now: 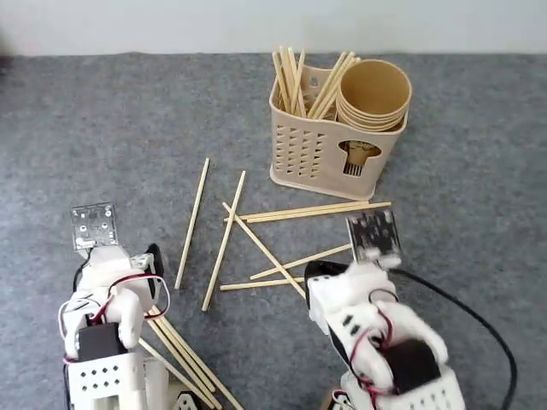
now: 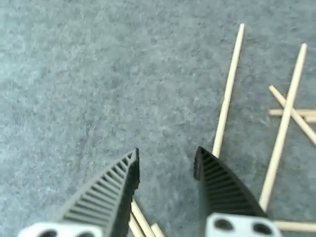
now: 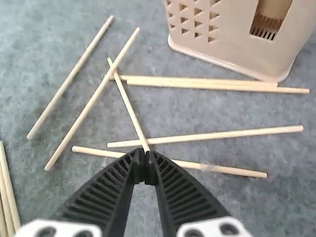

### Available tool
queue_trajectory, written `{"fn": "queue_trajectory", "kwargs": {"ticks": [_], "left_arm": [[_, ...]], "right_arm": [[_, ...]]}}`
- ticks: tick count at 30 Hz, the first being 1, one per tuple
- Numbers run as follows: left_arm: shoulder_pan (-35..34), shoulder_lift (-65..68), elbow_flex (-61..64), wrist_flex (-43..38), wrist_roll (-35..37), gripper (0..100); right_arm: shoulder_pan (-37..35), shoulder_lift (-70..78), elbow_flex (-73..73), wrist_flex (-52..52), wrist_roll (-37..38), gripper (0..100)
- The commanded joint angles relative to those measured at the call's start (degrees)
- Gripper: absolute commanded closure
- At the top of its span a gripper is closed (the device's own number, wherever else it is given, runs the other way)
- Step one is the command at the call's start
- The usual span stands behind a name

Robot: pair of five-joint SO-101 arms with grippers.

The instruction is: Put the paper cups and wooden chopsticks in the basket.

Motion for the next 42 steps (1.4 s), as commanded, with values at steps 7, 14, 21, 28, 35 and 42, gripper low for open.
{"fn": "queue_trajectory", "kwargs": {"ticks": [7,14,21,28,35,42], "left_arm": [[-0.97,-0.79,1.45,-2.02,-0.70,82],[-1.05,-0.79,1.63,-2.02,-0.79,82],[-1.05,-0.79,1.71,-2.02,-0.79,82],[-1.14,-0.79,4.44,-7.21,-0.88,82],[-1.14,-0.79,4.44,-7.12,-0.88,82],[-1.14,-0.79,4.53,-7.12,-0.88,82]], "right_arm": [[-3.30,40.40,-17.93,-10.77,9.85,98.7],[-6.99,64.92,-31.21,-11.74,20.13,98.6],[-8.31,84.18,-47.30,-7.69,20.04,88.2],[-10.95,97.45,-61.71,-4.70,19.96,85.1],[-10.59,109.49,-72.62,-4.70,20.22,85.1],[-10.07,115.74,-76.31,-4.18,19.96,99.8]]}}
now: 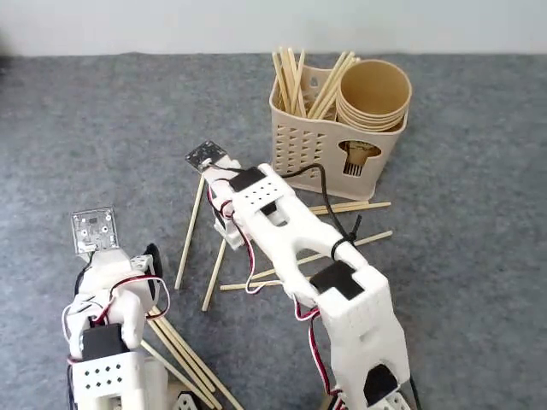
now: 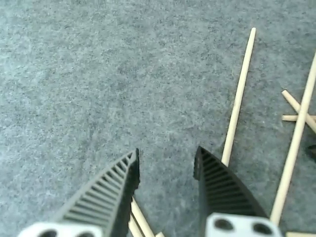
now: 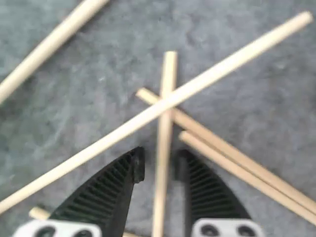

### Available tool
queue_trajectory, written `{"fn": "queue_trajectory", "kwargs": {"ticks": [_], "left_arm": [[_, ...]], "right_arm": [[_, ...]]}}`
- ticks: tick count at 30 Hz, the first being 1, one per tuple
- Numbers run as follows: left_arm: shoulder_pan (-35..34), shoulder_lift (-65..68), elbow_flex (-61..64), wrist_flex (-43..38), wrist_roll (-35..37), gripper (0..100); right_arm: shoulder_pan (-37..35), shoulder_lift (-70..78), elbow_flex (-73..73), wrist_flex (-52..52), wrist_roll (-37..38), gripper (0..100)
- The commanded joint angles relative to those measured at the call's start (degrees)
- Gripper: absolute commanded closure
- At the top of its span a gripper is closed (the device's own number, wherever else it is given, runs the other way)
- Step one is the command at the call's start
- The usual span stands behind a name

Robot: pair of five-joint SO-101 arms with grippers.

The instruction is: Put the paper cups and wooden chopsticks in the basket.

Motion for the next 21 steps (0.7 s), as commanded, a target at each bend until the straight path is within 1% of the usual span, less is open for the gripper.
{"fn": "queue_trajectory", "kwargs": {"ticks": [1,6,14,18,21], "left_arm": [[-0.53,-0.79,-0.40,-1.32,-0.44,82],[-0.53,-0.79,-0.31,-1.41,-0.44,82],[-0.53,-0.79,-0.31,-1.41,-0.44,82],[-0.53,-0.79,-0.31,-1.41,-0.44,82],[-0.53,-0.79,-0.22,-1.41,-0.44,82]], "right_arm": [[0.57,0.04,-2.73,2.07,0.35,97.6],[2.15,-4.18,-4.13,10.07,0.26,99.1],[4.53,-19.38,-4.13,22.81,0.44,99.1],[6.02,-27.12,-4.13,26.68,0.70,99.1],[7.52,-31.96,-4.13,27.38,0.79,99.1]]}}
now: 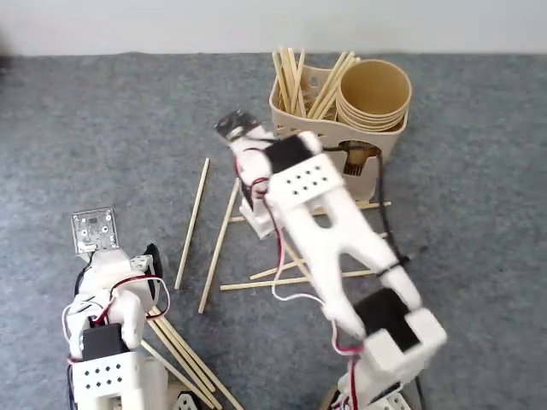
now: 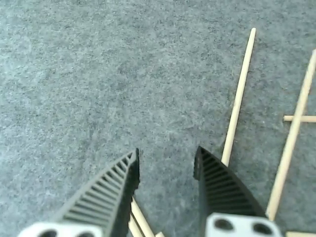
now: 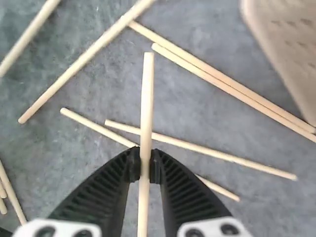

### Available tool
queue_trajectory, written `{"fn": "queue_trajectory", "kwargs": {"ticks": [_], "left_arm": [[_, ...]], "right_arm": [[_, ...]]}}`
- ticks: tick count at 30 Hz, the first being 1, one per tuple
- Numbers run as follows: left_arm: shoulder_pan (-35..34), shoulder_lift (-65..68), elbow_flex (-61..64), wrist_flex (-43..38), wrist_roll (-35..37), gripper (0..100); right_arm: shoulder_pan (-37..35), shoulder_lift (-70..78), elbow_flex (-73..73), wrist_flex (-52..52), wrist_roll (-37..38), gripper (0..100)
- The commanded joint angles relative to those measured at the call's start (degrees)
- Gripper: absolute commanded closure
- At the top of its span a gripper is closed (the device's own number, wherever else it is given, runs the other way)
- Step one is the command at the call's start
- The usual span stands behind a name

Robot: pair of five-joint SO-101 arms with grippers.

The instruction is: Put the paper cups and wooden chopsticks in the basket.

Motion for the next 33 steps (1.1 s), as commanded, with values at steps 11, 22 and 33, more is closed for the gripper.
{"fn": "queue_trajectory", "kwargs": {"ticks": [11,22,33], "left_arm": [[-0.53,-0.79,-0.22,-1.41,-0.44,82],[-0.53,-0.79,-0.22,-1.41,-0.44,82],[-0.53,-0.79,-0.13,-1.41,-0.44,82]], "right_arm": [[7.08,-19.47,-12.75,-3.12,4.04,99.1],[10.77,-20.53,-28.04,-25.01,0.79,99.1],[18.59,-13.05,-27.96,-52.26,-9.41,99.1]]}}
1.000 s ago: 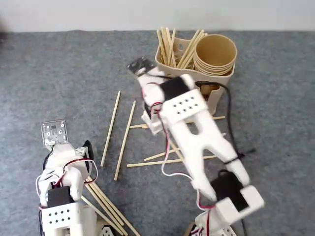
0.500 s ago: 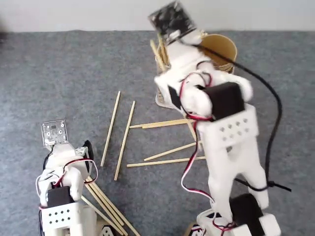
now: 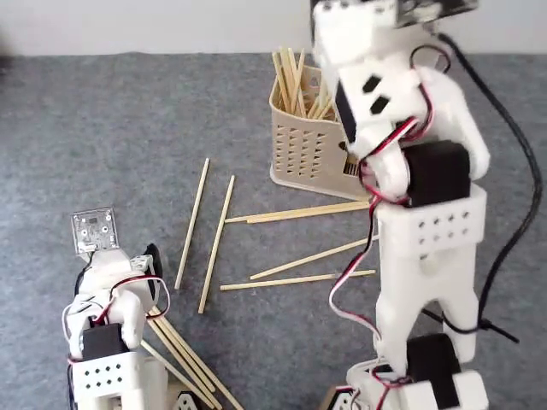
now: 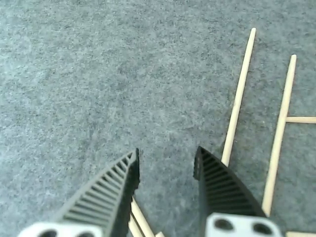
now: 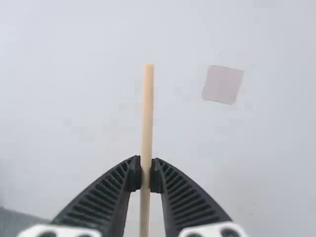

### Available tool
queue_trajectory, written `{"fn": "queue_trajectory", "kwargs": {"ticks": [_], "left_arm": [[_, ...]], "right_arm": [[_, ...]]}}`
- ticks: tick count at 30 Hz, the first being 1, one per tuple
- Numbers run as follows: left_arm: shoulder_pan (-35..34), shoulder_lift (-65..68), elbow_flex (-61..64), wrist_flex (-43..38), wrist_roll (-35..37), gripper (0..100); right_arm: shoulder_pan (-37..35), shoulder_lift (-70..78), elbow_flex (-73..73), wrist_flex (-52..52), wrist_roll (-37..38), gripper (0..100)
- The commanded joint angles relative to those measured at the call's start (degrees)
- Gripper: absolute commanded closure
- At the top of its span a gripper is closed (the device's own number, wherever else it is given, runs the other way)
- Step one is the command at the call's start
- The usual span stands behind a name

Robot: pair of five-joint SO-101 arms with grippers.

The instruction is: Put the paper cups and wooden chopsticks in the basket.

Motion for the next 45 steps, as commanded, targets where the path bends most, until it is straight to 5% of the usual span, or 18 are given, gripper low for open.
{"fn": "queue_trajectory", "kwargs": {"ticks": [1,15,20,28,39,45], "left_arm": [[-0.53,-0.79,-0.22,-1.41,-0.44,82],[-0.53,-0.79,-0.22,-1.41,-0.44,82],[-0.53,-0.79,-0.22,-1.41,-0.44,82],[-0.53,-0.79,-0.22,-1.41,-0.44,82],[-0.53,-0.79,-0.22,-1.41,-0.44,82],[-0.53,-0.79,-0.22,-1.41,-0.44,82]], "right_arm": [[2.95,3.38,-2.55,-6.73,-3.96,99.1],[5.93,20.70,-2.46,-8.40,-10.20,99.1],[4.79,21.32,-2.81,-0.84,-10.02,98.7],[4.26,15.16,-2.90,6.29,-9.93,75.1],[2.68,8.75,-2.90,28.53,0.70,94.1],[-0.57,9.10,-2.55,45.41,9.58,92.5]]}}
